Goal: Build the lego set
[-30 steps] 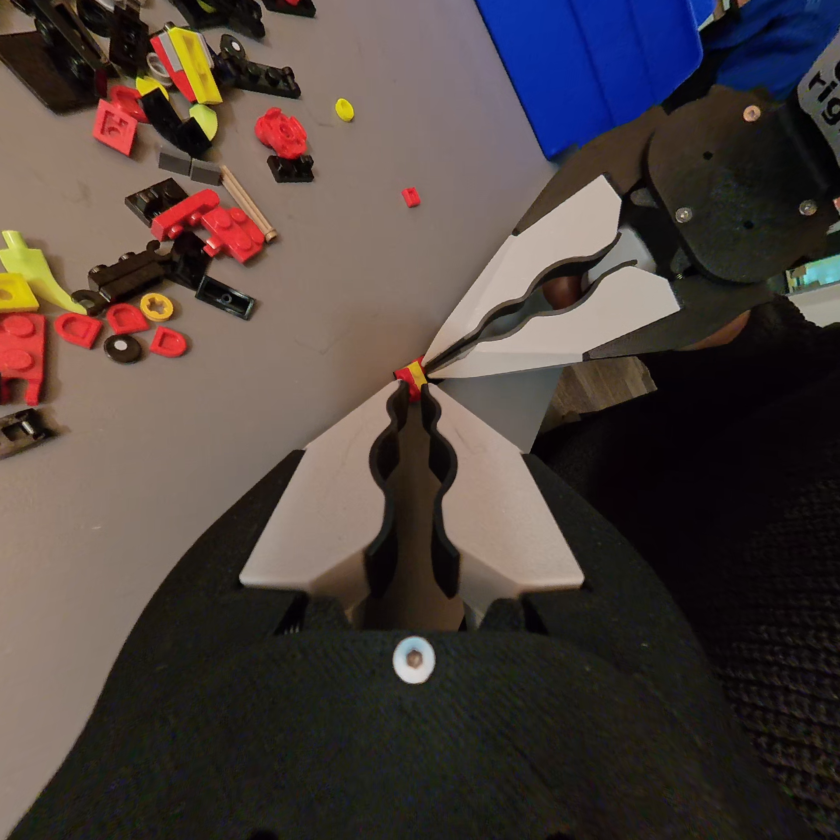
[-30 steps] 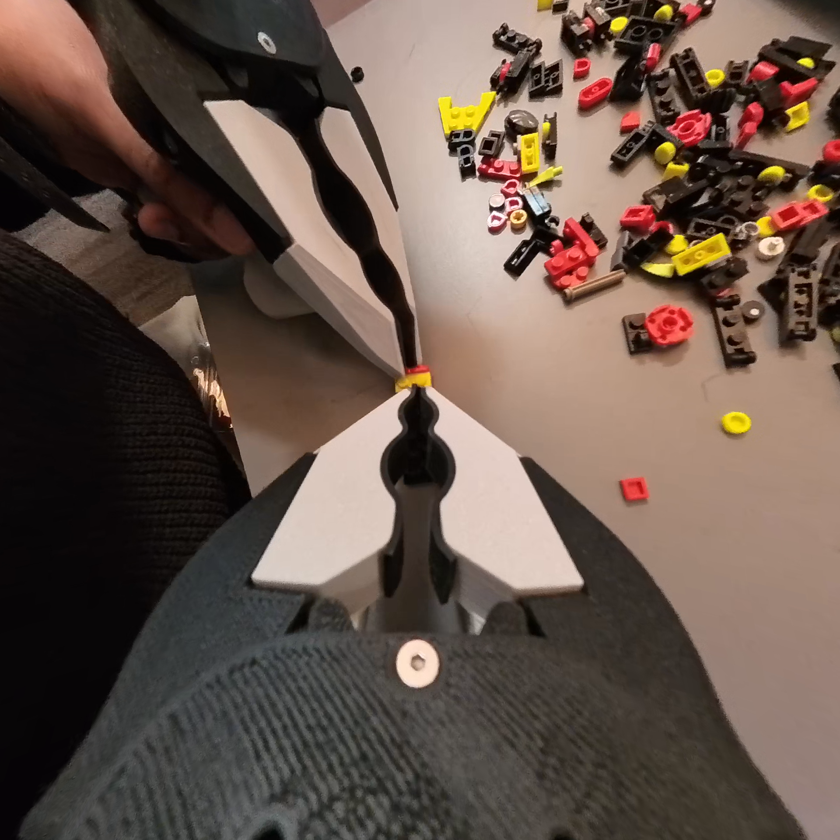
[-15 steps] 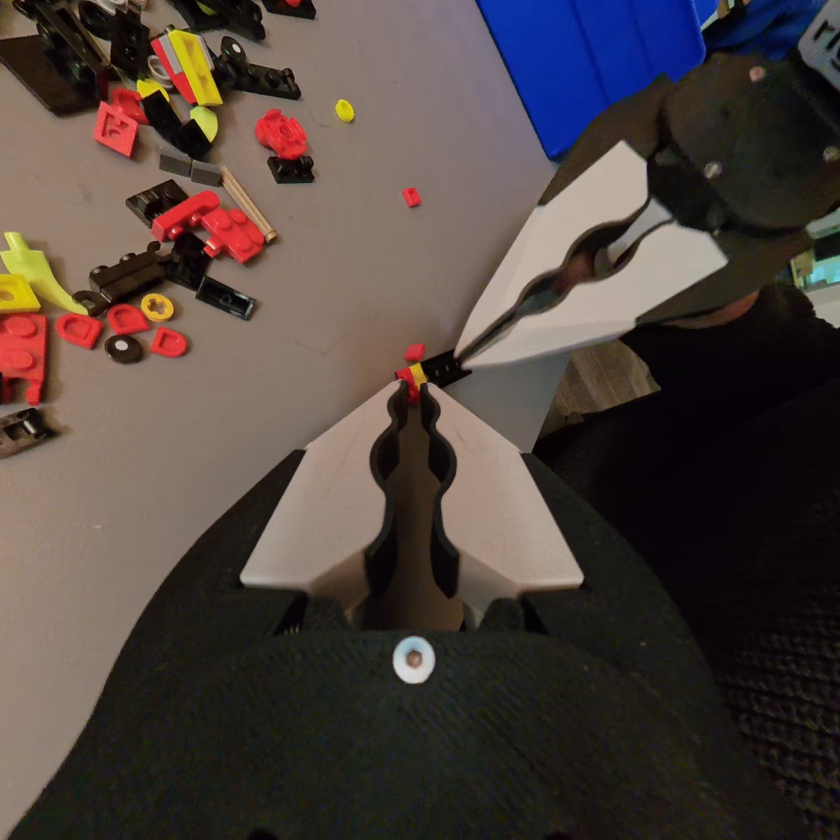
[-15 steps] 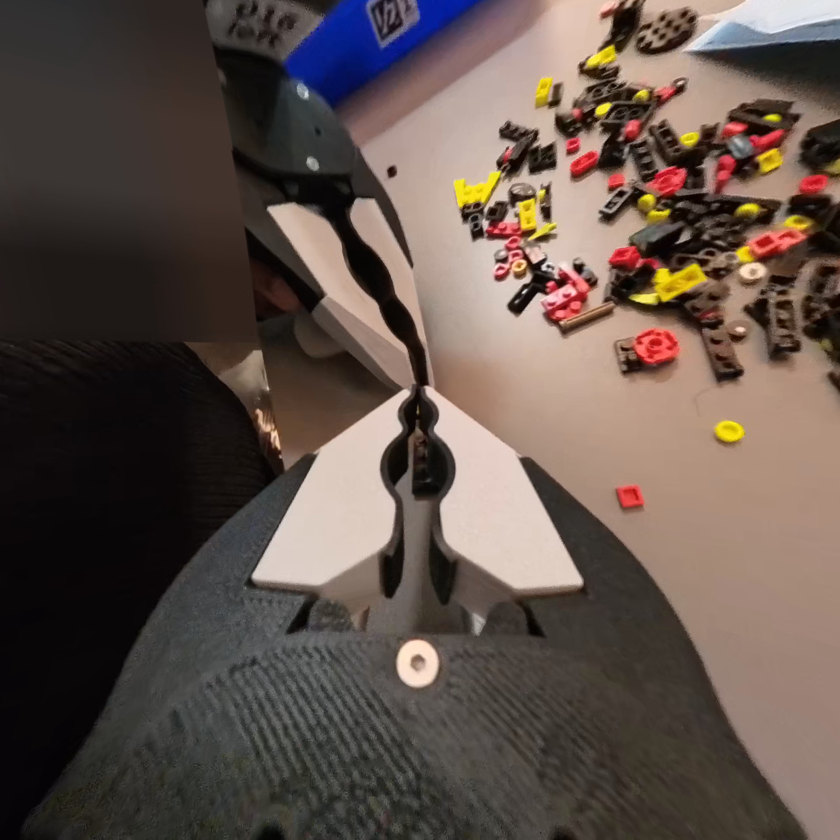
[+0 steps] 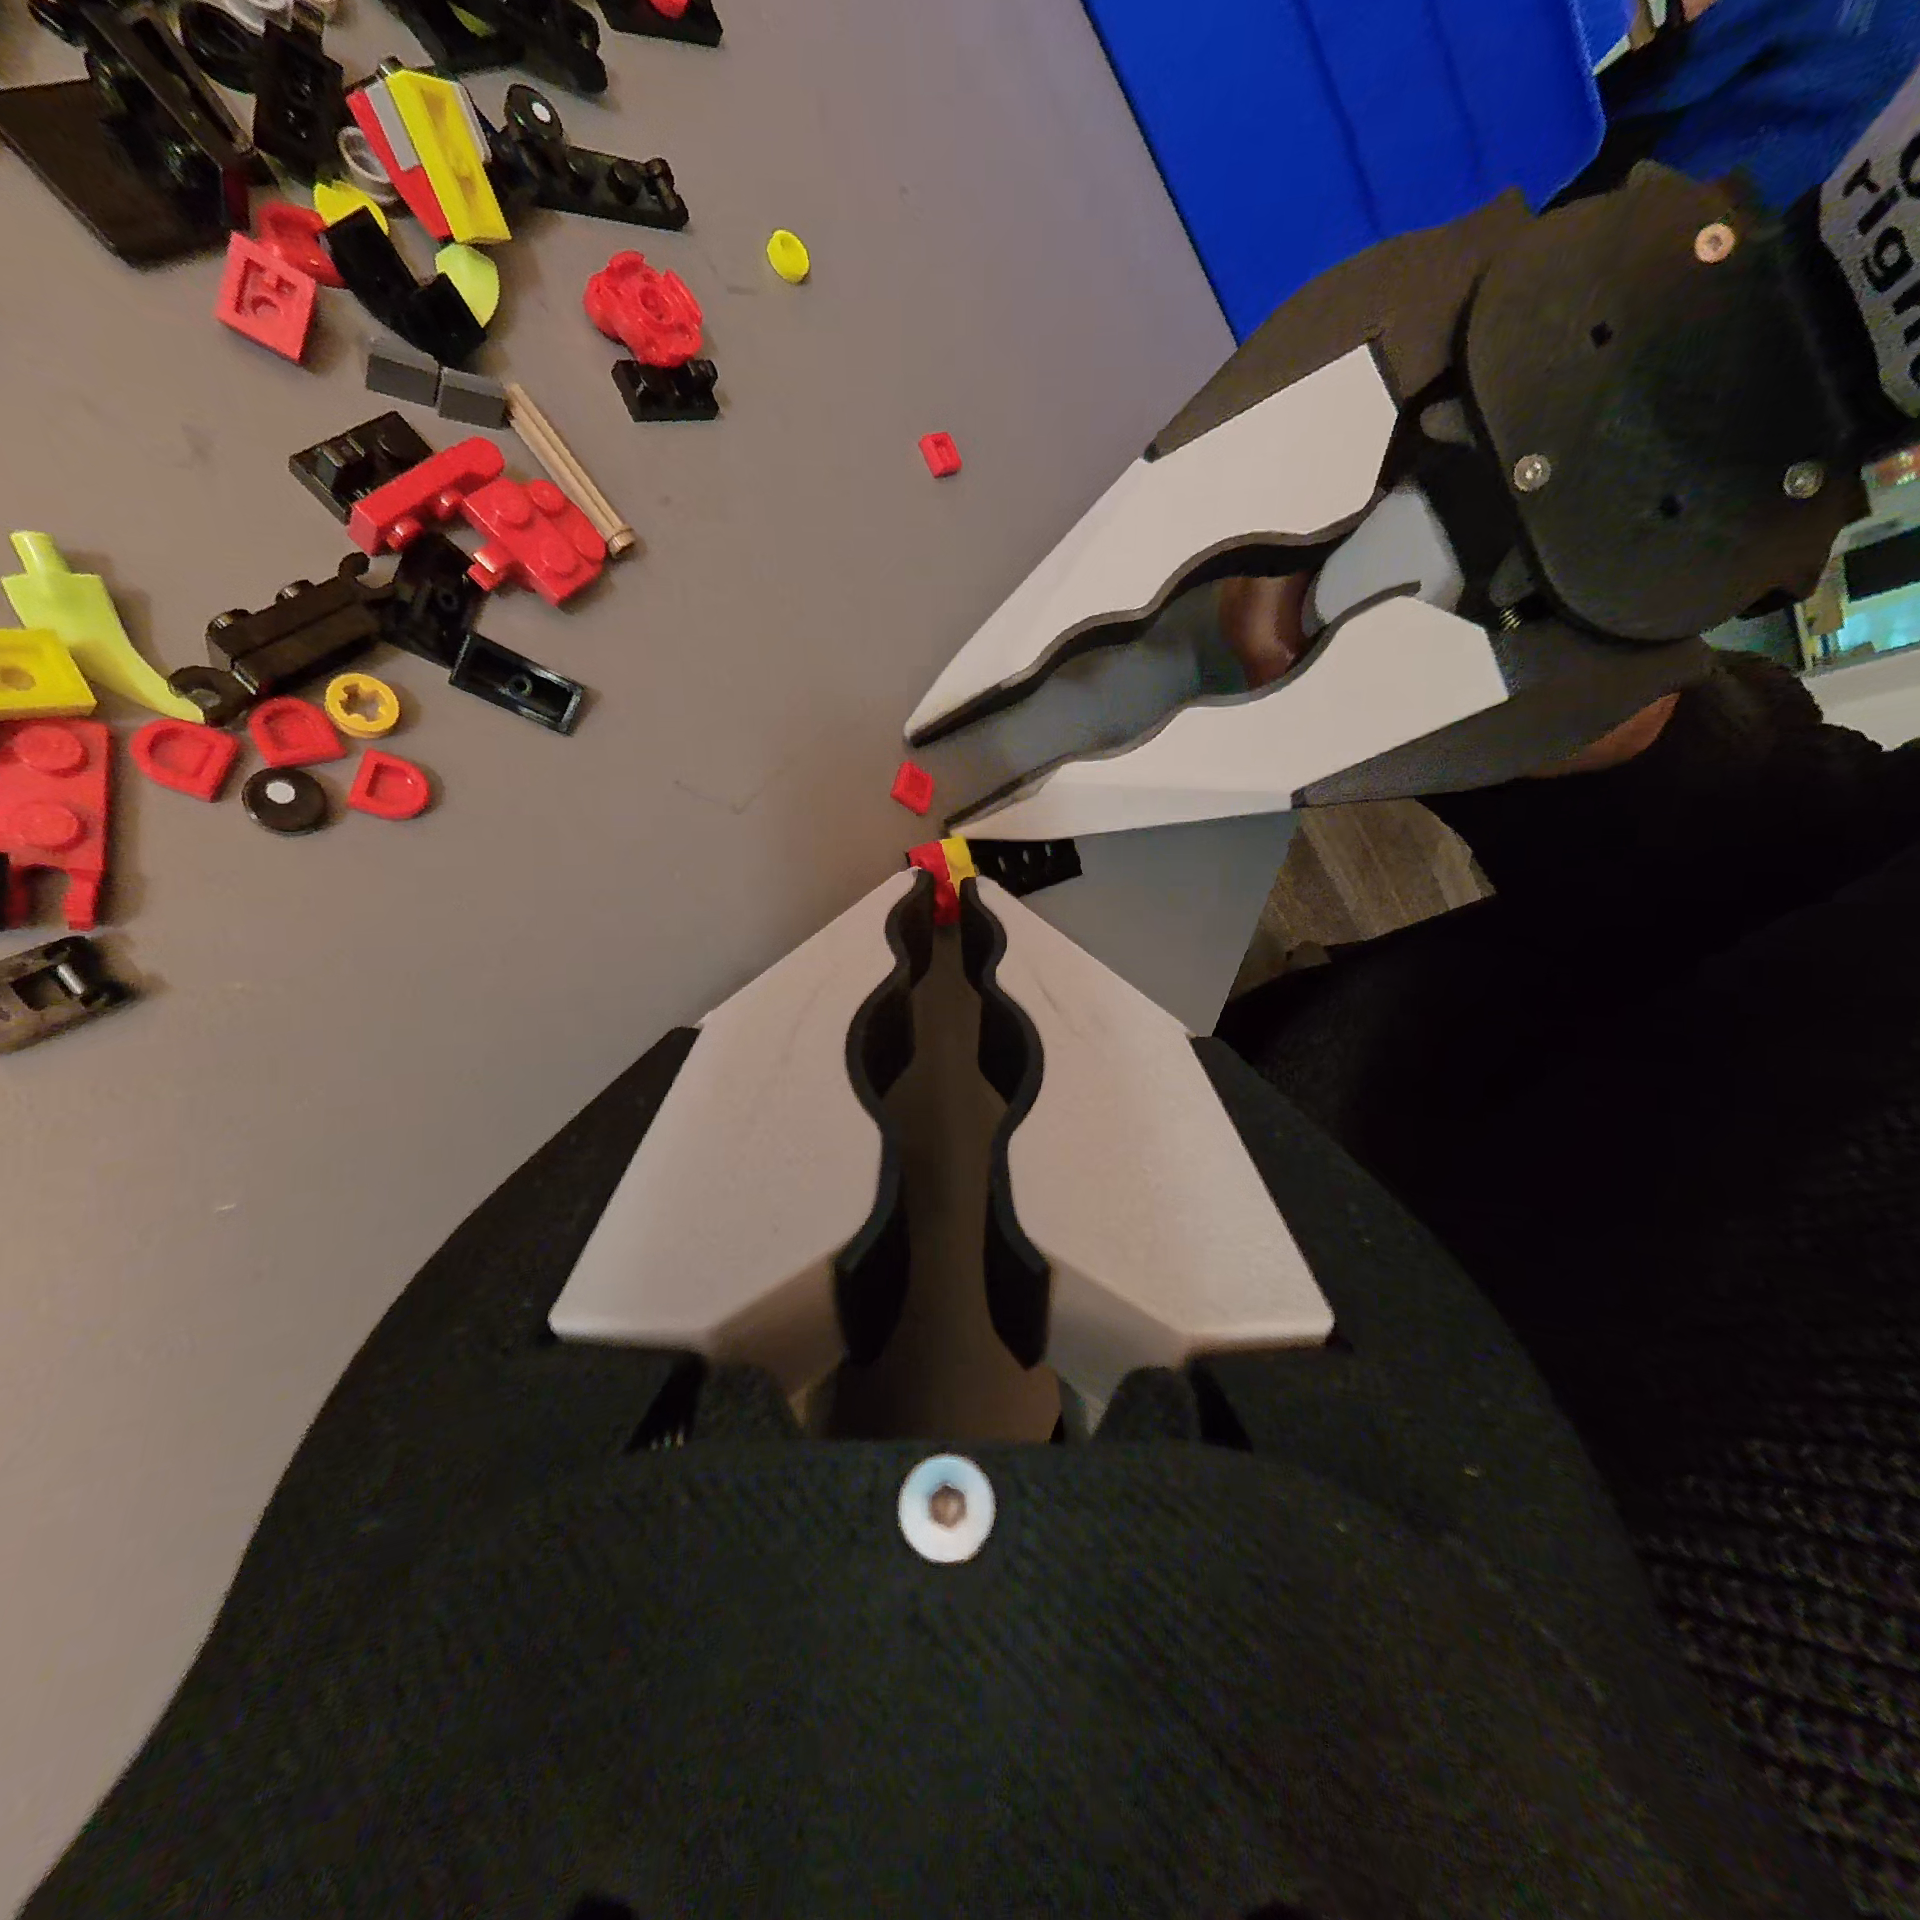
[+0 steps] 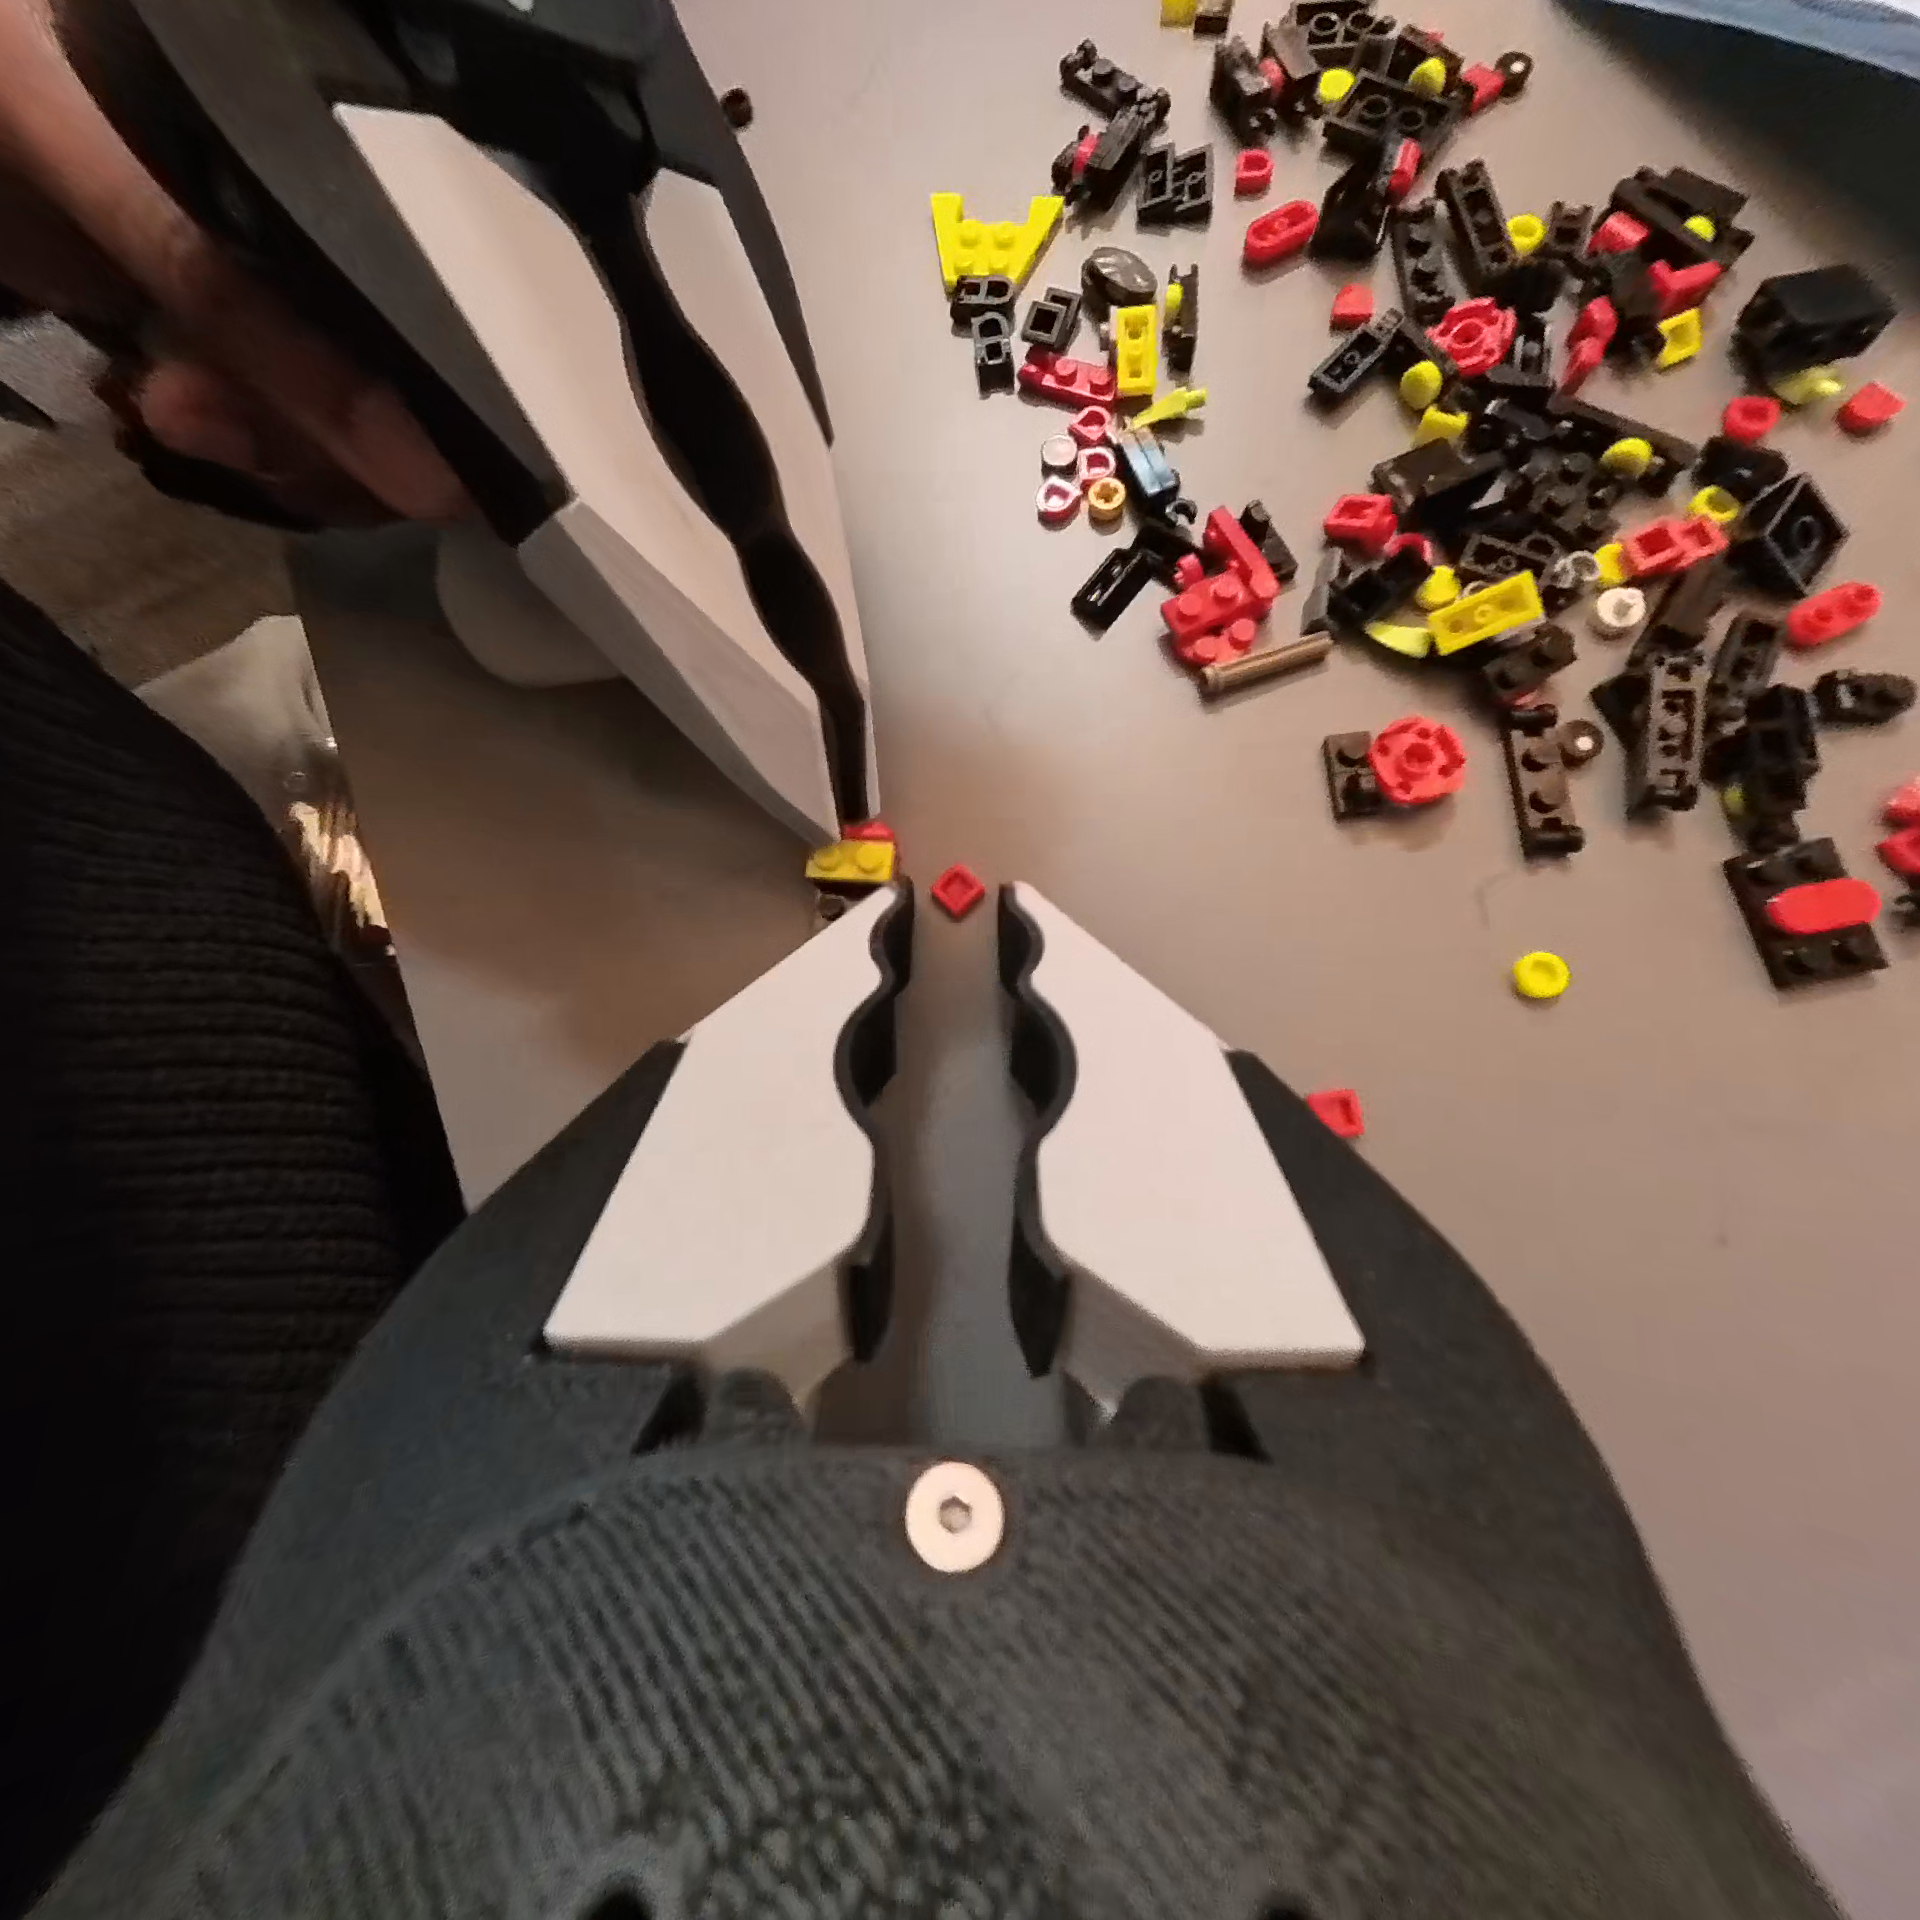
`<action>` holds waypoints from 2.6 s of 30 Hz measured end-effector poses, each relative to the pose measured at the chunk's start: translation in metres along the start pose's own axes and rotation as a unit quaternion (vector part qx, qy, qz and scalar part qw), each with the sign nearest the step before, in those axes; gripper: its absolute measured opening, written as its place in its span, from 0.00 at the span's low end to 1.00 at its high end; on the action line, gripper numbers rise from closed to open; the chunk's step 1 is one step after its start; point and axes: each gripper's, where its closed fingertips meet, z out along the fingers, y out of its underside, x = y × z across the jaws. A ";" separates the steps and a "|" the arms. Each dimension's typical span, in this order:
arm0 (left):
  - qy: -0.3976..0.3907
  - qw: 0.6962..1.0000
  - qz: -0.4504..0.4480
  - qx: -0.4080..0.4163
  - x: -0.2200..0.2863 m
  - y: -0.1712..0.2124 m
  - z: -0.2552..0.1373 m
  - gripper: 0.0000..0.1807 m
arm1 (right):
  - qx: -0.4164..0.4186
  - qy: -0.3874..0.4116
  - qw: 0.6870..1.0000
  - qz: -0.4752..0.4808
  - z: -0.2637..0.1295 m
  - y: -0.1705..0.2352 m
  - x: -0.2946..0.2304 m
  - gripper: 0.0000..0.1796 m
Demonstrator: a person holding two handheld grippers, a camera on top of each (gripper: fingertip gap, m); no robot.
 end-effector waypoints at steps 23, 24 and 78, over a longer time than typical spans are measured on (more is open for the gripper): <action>0.104 0.987 -0.042 0.114 0.024 -0.034 -0.018 0.03 | 0.111 0.054 0.988 -0.088 -0.035 -0.041 -0.011 0.05; 0.113 0.986 -0.047 0.117 0.025 -0.035 -0.019 0.02 | 0.108 0.058 0.988 -0.093 -0.035 -0.040 -0.011 0.05; 0.030 0.917 0.370 0.145 0.065 -0.028 -0.026 0.00 | 0.180 -0.359 0.833 0.380 -0.061 -0.045 -0.034 0.04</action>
